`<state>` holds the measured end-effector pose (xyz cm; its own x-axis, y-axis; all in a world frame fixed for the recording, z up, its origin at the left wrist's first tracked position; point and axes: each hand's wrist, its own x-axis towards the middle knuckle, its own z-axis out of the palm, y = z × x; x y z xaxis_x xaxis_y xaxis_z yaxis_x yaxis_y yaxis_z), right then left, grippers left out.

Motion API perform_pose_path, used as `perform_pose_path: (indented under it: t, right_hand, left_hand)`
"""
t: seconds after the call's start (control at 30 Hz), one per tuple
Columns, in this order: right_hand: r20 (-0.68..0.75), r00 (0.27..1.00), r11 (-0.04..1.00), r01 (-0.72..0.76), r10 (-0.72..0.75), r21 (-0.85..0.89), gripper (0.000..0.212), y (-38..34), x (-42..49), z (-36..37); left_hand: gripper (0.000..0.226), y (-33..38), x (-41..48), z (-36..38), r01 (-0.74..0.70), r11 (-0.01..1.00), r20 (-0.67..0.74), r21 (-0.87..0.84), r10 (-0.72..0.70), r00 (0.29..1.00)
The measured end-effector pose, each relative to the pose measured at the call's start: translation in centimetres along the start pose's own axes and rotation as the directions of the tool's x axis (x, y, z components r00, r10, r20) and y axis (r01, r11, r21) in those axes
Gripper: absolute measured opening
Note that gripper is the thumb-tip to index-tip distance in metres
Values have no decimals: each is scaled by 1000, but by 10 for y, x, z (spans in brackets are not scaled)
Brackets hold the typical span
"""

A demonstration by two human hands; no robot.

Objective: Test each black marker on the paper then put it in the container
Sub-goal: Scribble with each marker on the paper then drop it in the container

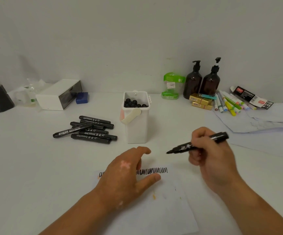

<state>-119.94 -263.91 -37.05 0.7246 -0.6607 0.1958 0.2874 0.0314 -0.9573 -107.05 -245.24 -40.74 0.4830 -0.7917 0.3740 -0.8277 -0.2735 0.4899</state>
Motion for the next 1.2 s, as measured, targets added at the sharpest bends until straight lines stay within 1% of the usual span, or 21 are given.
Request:
perform_pose_path:
  t: [0.03,0.07,0.13,0.17,0.23,0.3,0.37,0.43,0.5,0.57,0.7,0.8,0.93,1.07,1.2]
  right_hand:
    - [-11,1000,1000,-28,28,-13,9,-4,3,-7]
    - [10,998,997,-60,61,-55,16,-7,6,-12]
    - [95,984,979,-132,148,-158,28,-9,9,-18]
    - [128,973,965,-163,192,-207,28,-8,8,-18]
    - [144,959,930,-189,244,-317,22,-2,3,-16]
    - [106,963,894,-183,246,-408,13,8,-3,-15]
    - [65,971,847,-167,230,-505,10,15,-7,-16]
    - [66,979,784,-115,195,-610,6,20,-8,-16]
    - [80,981,733,-76,176,-676,9,25,-9,-17]
    - [76,983,710,-68,168,-701,10,27,-9,-18]
    - [68,985,711,-68,161,-700,10,29,-7,-20]
    - [72,985,693,-59,158,-719,11,31,-7,-20]
    - [100,977,688,-59,189,-723,18,31,-7,-21]
    - [66,987,683,-53,147,-729,11,34,-4,-22]
    - [98,978,686,-58,186,-725,13,33,-5,-22]
  left_hand:
    - [62,-1,0,1,6,1000,15,21,-6,1000]
    - [63,-2,1,2,6,999,33,41,-7,999]
    - [65,-2,1,4,8,997,63,74,-12,998]
    - [67,-1,1,5,10,996,82,85,-17,997]
    - [72,-1,0,8,25,995,125,98,-37,991]
    - [73,-3,-1,10,41,993,161,111,-59,985]
    - [72,-4,0,10,38,991,174,132,-61,983]
    - [72,-4,0,11,39,989,183,142,-65,981]
    - [72,-6,0,11,42,988,189,147,-70,980]
    - [72,-7,-1,11,43,987,193,155,-73,978]
    - [69,-6,0,10,47,986,199,158,-78,977]
    - [66,-6,0,10,45,985,199,164,-77,977]
    - [68,-6,0,10,51,986,201,156,-82,976]
    - [65,-6,0,11,44,986,194,160,-76,978]
    - [65,-7,0,10,47,987,198,153,-77,977]
